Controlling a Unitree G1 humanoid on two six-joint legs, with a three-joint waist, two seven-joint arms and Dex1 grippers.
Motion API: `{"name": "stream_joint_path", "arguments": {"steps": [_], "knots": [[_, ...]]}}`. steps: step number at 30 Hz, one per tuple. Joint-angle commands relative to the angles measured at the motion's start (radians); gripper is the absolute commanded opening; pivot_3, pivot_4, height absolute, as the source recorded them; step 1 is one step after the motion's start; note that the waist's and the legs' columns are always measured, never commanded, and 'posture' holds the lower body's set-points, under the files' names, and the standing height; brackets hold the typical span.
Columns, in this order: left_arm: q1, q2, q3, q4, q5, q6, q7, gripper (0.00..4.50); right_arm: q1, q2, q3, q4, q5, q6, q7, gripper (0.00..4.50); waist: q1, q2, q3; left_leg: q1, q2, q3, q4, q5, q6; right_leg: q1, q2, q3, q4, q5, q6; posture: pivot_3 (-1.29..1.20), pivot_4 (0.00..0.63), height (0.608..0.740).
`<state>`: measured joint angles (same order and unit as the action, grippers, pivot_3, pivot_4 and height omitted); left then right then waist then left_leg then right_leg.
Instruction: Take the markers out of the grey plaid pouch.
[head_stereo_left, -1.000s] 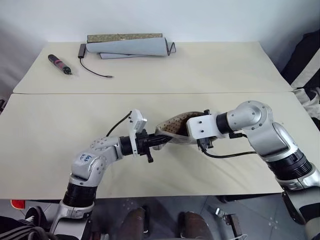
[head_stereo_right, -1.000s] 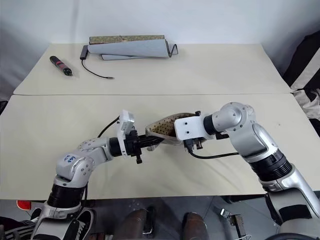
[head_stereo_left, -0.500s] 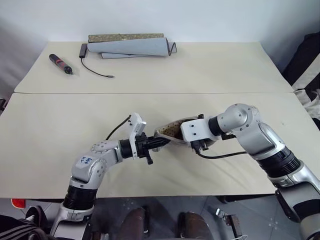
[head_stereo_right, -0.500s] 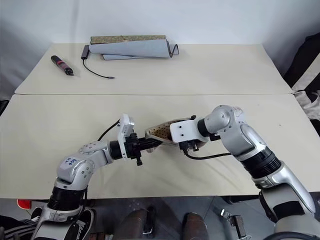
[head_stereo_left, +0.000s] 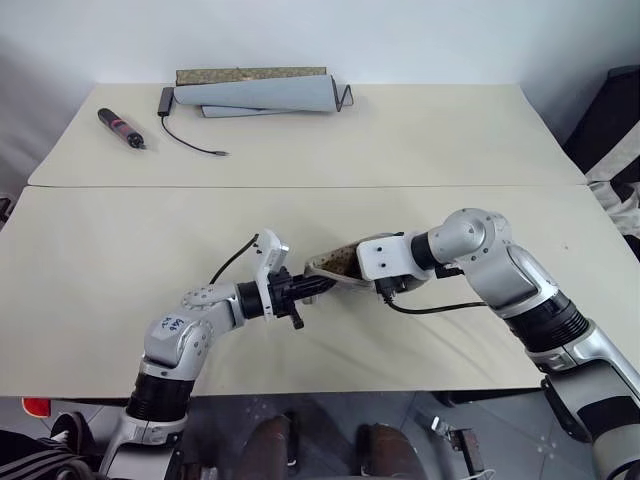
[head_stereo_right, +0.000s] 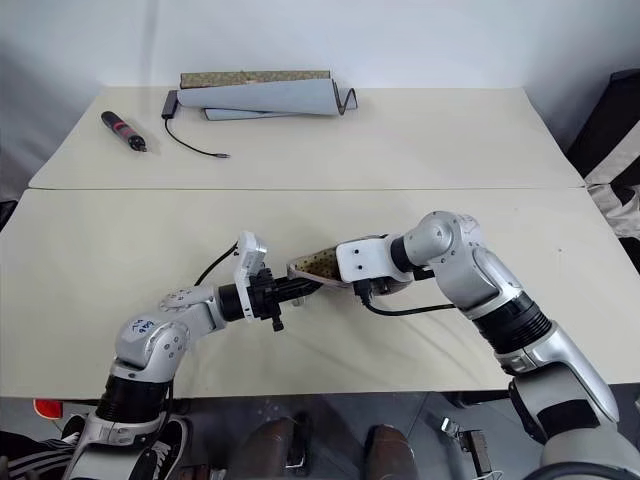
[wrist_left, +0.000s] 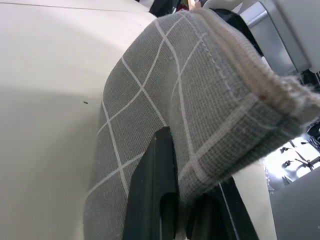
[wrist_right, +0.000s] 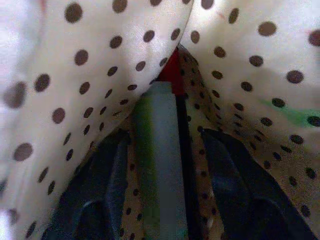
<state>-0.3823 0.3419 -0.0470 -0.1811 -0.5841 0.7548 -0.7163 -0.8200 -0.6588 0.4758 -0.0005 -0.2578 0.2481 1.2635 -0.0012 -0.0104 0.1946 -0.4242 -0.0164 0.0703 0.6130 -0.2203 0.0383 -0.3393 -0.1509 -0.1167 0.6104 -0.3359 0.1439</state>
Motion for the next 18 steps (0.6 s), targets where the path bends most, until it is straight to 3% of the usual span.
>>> {"name": "stream_joint_path", "arguments": {"steps": [1, 14, 18], "knots": [[0.007, -0.005, 0.017, -0.023, -0.018, -0.023, -0.008, 0.0, 0.005, 0.001, 0.009, 0.013, -0.028, -0.018, -0.021, 2.27, 0.0, 0.0, 0.0, 0.0, 0.0, 0.0, 0.0, 0.0, 0.0, 0.0, 0.0, 0.0, 0.0, 0.0, 0.0, 0.0, 0.15, 0.74], [0.008, -0.006, 0.013, -0.025, -0.02, -0.017, -0.01, 0.0, 0.012, 0.026, 0.04, 0.118, -0.094, -0.096, -0.085, 2.27, -0.002, 0.0, 0.0, 0.0, 0.0, 0.001, 0.0, 0.0, 0.0, 0.0, 0.001, 0.001, 0.0, 0.0, 0.0, 0.0, 0.15, 0.74], [0.011, -0.005, 0.012, -0.026, -0.018, -0.019, -0.009, 0.0, 0.014, 0.032, 0.029, 0.127, -0.098, -0.101, -0.096, 1.47, -0.002, 0.0, 0.0, 0.001, 0.001, 0.001, 0.0, 0.0, 0.0, 0.0, 0.001, 0.001, 0.0, 0.0, 0.0, 0.0, 0.15, 0.74]]}}
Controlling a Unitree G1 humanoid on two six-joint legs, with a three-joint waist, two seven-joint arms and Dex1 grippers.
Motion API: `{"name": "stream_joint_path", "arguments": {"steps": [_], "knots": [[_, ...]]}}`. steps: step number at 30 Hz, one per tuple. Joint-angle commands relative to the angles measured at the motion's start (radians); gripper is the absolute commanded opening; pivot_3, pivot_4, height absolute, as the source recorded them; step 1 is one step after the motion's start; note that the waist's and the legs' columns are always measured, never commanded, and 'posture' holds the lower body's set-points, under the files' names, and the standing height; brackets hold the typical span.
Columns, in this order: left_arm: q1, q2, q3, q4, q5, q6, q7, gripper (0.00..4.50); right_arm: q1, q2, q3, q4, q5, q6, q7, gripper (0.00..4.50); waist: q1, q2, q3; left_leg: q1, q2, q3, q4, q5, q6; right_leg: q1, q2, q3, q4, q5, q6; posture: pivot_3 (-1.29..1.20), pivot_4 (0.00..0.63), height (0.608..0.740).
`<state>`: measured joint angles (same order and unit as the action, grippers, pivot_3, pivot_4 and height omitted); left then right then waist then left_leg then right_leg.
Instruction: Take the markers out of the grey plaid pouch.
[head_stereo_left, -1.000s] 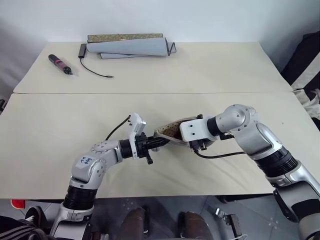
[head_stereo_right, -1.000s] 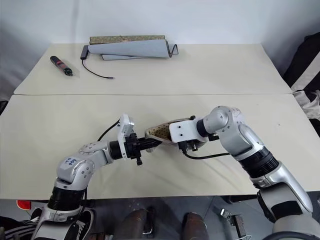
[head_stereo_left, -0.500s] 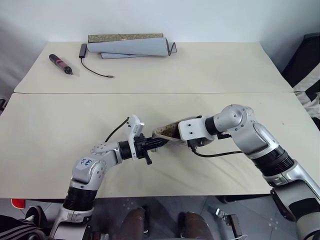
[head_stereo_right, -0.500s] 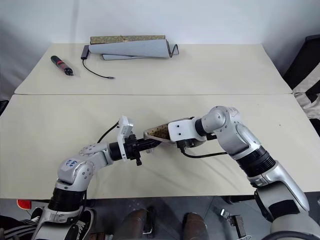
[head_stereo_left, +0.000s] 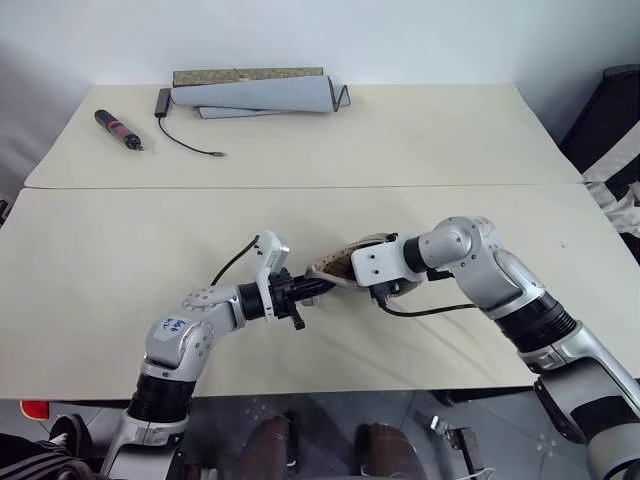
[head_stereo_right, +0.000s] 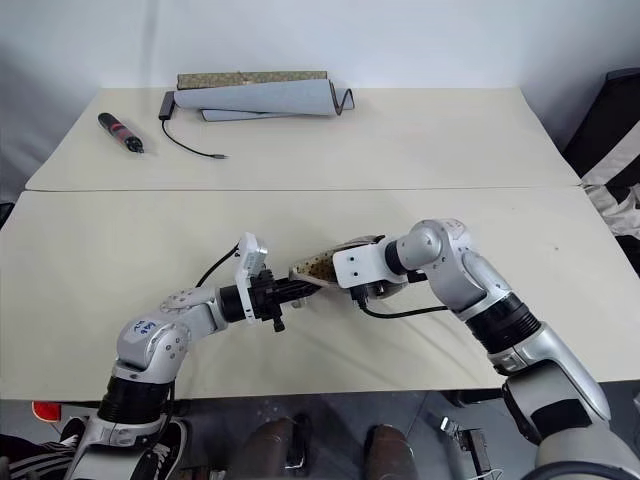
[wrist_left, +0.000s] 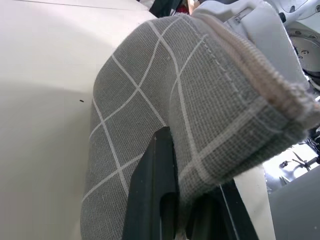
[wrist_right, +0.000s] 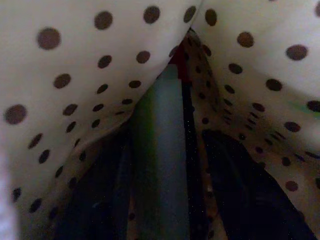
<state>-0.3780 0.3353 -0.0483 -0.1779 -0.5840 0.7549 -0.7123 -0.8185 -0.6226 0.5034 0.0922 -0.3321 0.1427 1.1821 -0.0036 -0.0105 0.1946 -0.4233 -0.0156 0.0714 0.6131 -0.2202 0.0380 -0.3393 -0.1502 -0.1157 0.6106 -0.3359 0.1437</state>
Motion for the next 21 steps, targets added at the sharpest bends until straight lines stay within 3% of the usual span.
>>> {"name": "stream_joint_path", "arguments": {"steps": [1, 3, 12, 21], "knots": [[0.007, 0.001, 0.014, -0.029, -0.019, -0.018, -0.012, 0.0, 0.011, -0.004, -0.003, 0.031, -0.022, 0.004, -0.014, 1.12, 0.0, 0.0, 0.0, 0.0, 0.0, 0.0, 0.0, 0.0, 0.0, 0.0, 0.0, 0.0, 0.0, 0.0, 0.0, 0.0, 0.15, 0.74], [0.007, 0.002, 0.013, -0.028, -0.015, -0.022, -0.012, 0.0, 0.007, -0.009, -0.019, 0.016, -0.007, 0.004, -0.008, 0.6, 0.0, 0.0, 0.0, 0.0, 0.0, 0.0, 0.0, 0.0, 0.0, 0.0, 0.0, 0.0, 0.0, 0.0, 0.0, 0.0, 0.15, 0.74], [0.005, 0.03, 0.012, 0.009, 0.059, -0.122, -0.007, 0.0, 0.005, -0.041, -0.189, -0.16, 0.202, 0.172, 0.072, 0.59, 0.003, 0.0, 0.0, 0.0, 0.0, 0.0, 0.0, 0.0, 0.0, 0.0, 0.0, 0.0, 0.0, 0.0, 0.0, 0.0, 0.15, 0.74], [-0.032, 0.019, 0.027, 0.08, 0.111, -0.226, 0.015, 0.0, 0.033, -0.056, -0.271, -0.249, 0.345, 0.282, 0.08, 0.59, 0.005, 0.0, 0.0, 0.0, 0.0, 0.0, 0.0, -0.001, 0.0, -0.001, -0.001, 0.0, -0.002, 0.0, 0.0, 0.0, 0.15, 0.74]]}}
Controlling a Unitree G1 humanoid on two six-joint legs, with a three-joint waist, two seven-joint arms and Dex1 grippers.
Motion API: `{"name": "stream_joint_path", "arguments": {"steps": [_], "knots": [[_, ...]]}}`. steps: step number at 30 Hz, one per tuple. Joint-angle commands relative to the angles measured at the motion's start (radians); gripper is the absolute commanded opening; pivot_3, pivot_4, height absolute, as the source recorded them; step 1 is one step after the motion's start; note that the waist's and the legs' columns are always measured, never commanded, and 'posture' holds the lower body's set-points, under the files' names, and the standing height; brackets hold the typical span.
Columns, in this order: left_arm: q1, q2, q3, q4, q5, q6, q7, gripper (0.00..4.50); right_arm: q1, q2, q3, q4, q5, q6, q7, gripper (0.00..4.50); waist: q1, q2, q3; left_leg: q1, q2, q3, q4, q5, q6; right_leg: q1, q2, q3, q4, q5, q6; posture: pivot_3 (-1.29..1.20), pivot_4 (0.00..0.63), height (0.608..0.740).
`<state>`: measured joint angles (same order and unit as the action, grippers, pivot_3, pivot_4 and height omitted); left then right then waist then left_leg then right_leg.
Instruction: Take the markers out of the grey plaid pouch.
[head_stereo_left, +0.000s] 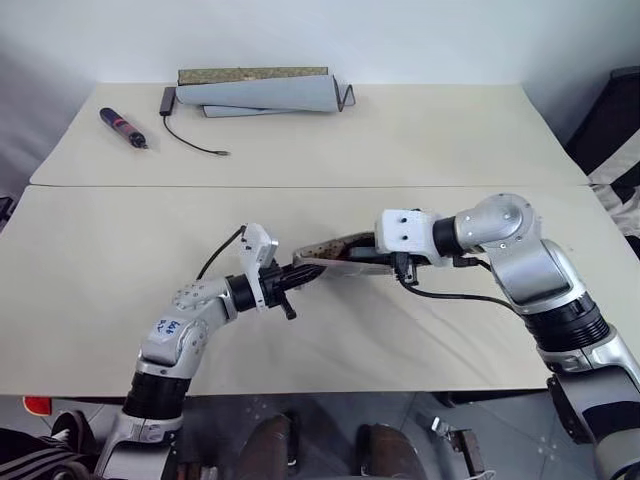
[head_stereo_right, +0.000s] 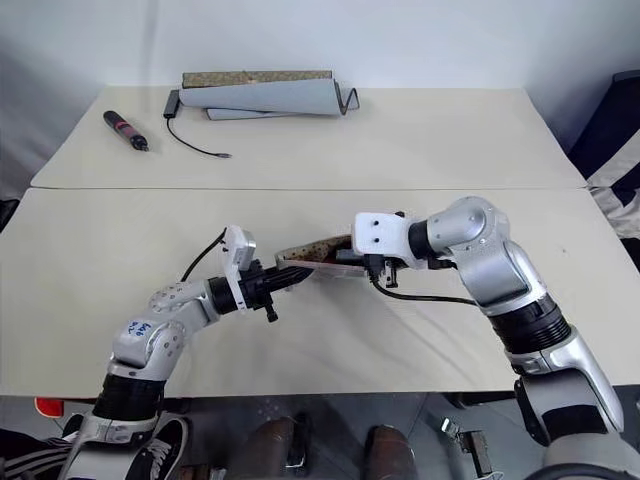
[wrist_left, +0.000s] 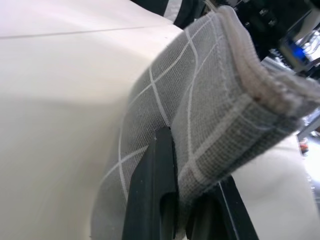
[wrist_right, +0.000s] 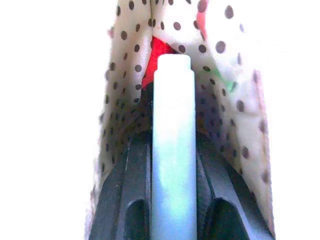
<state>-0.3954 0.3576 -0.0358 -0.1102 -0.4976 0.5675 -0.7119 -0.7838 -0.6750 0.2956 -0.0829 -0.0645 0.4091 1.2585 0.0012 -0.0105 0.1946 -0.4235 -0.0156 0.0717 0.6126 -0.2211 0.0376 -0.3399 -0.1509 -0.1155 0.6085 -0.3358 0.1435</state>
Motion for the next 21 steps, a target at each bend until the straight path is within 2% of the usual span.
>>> {"name": "stream_joint_path", "arguments": {"steps": [1, 10, 13, 18, 21], "knots": [[-0.017, -0.001, 0.011, 0.017, 0.03, -0.045, 0.012, 0.0, 0.003, -0.004, -0.074, -0.082, 0.095, 0.019, 0.006, 0.59, 0.0, 0.0, 0.0, 0.0, 0.0, 0.0, 0.0, 0.0, 0.0, 0.0, 0.0, 0.0, 0.0, 0.0, 0.0, 0.0, 0.15, 0.74], [-0.025, 0.004, 0.013, 0.048, 0.066, -0.096, 0.017, 0.0, -0.052, -0.012, -0.217, -0.158, 0.321, 0.199, -0.026, 0.59, -0.001, 0.0, 0.0, 0.0, 0.0, 0.0, 0.0, 0.0, 0.0, 0.0, 0.0, 0.0, 0.0, 0.0, 0.0, 0.0, 0.15, 0.74], [-0.024, -0.001, 0.011, 0.05, 0.065, -0.099, 0.013, 0.0, -0.04, -0.024, -0.196, -0.132, 0.297, 0.163, -0.049, 0.59, -0.001, 0.0, 0.0, 0.0, 0.0, 0.0, 0.0, -0.001, 0.0, 0.0, -0.001, 0.0, -0.001, 0.0, 0.0, 0.0, 0.15, 0.74], [-0.016, -0.005, 0.005, 0.019, 0.025, -0.054, -0.009, 0.0, -0.016, -0.028, -0.109, -0.037, 0.169, 0.001, -0.11, 0.59, -0.001, 0.0, 0.0, 0.0, 0.0, 0.001, 0.0, -0.001, 0.001, -0.001, 0.0, 0.001, -0.001, 0.0, 0.0, 0.0, 0.15, 0.74], [-0.019, -0.008, 0.012, 0.005, 0.014, -0.033, -0.003, 0.0, -0.029, -0.024, -0.098, -0.026, 0.175, -0.012, -0.104, 0.59, -0.001, 0.0, 0.0, 0.0, 0.0, 0.002, 0.0, -0.001, 0.001, -0.001, 0.0, 0.001, 0.002, 0.0, 0.0, 0.0, 0.15, 0.74]]}}
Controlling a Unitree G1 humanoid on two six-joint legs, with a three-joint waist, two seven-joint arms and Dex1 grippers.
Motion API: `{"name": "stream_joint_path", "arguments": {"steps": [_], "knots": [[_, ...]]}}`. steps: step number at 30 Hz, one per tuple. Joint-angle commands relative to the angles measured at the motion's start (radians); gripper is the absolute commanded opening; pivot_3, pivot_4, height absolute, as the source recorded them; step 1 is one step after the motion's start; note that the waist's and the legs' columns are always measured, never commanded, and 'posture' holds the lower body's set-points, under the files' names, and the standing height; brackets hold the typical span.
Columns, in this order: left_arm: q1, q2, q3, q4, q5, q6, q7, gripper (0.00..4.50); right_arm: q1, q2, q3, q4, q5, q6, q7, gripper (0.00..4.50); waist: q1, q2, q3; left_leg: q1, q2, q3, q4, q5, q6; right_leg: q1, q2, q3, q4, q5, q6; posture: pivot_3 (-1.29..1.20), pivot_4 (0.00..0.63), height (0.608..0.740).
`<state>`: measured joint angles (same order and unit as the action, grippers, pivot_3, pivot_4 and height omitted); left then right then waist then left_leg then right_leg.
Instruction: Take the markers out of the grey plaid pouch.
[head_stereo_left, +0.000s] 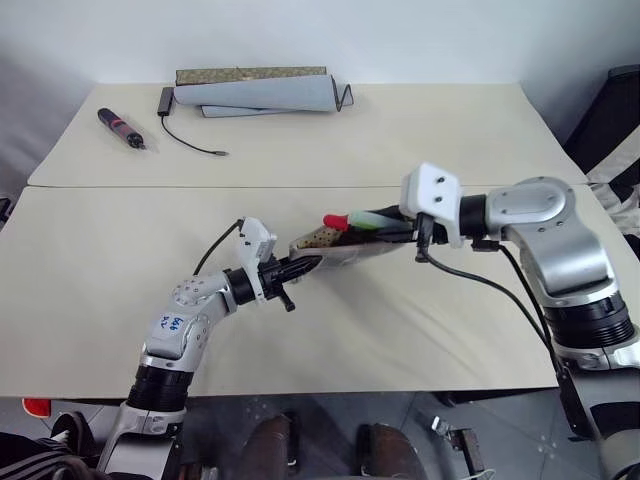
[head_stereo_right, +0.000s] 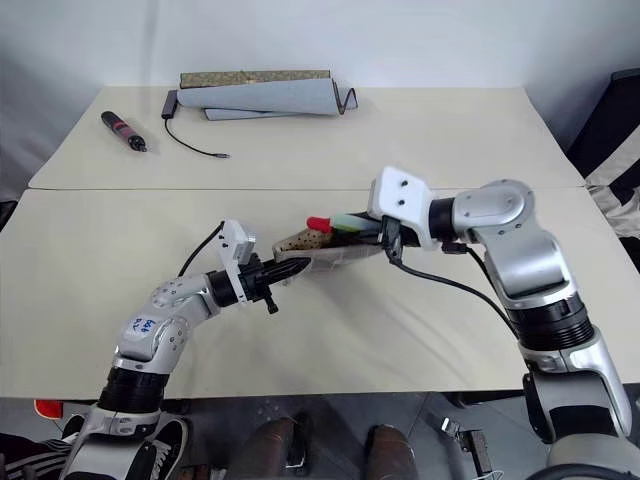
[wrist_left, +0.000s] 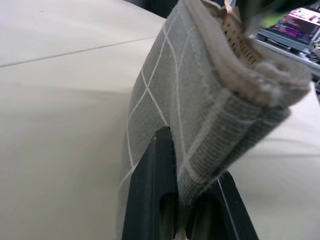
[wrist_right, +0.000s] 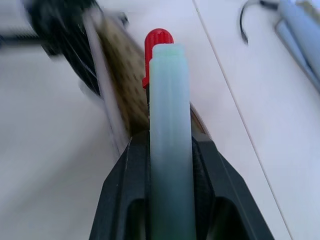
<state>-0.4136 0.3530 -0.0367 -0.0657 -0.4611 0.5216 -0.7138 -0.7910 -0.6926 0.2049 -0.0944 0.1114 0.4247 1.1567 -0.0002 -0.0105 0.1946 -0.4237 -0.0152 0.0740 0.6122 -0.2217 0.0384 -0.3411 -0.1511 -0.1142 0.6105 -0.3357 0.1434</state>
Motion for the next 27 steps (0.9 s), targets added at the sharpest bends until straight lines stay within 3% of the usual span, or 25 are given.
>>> {"name": "stream_joint_path", "arguments": {"steps": [1, 9, 20, 27], "knots": [[-0.005, -0.001, 0.015, -0.038, -0.019, 0.01, 0.001, 0.0, -0.032, -0.015, 0.002, -0.012, -0.013, -0.054, 0.007, 0.59, 0.0, 0.0, 0.0, 0.0, 0.0, 0.0, 0.0, 0.0, 0.0, 0.0, 0.0, 0.0, 0.0, 0.0, 0.0, 0.0, 0.15, 0.74], [-0.016, -0.008, 0.026, -0.031, -0.026, 0.018, 0.001, 0.0, -0.066, -0.09, 0.057, 0.045, -0.086, -0.302, 0.11, 0.59, 0.001, 0.0, 0.0, 0.0, 0.0, 0.0, 0.0, 0.0, 0.0, 0.0, 0.0, 0.0, -0.001, 0.0, 0.0, 0.0, 0.15, 0.74], [-0.017, -0.021, 0.012, -0.074, -0.059, 0.07, -0.03, 0.0, -0.075, 0.038, 0.157, 0.152, -0.235, -0.38, 0.009, 0.59, -0.002, 0.0, 0.0, 0.0, 0.001, 0.0, 0.0, 0.0, 0.0, 0.0, 0.001, 0.0, 0.0, 0.0, 0.0, 0.0, 0.15, 0.74], [-0.003, -0.027, 0.028, -0.114, -0.098, 0.131, -0.03, 0.0, -0.053, 0.061, 0.185, 0.181, -0.312, -0.363, -0.031, 0.59, -0.001, 0.0, 0.0, 0.0, 0.001, 0.0, 0.0, 0.0, 0.0, 0.001, 0.001, 0.0, 0.0, 0.0, 0.0, 0.0, 0.15, 0.74]]}}
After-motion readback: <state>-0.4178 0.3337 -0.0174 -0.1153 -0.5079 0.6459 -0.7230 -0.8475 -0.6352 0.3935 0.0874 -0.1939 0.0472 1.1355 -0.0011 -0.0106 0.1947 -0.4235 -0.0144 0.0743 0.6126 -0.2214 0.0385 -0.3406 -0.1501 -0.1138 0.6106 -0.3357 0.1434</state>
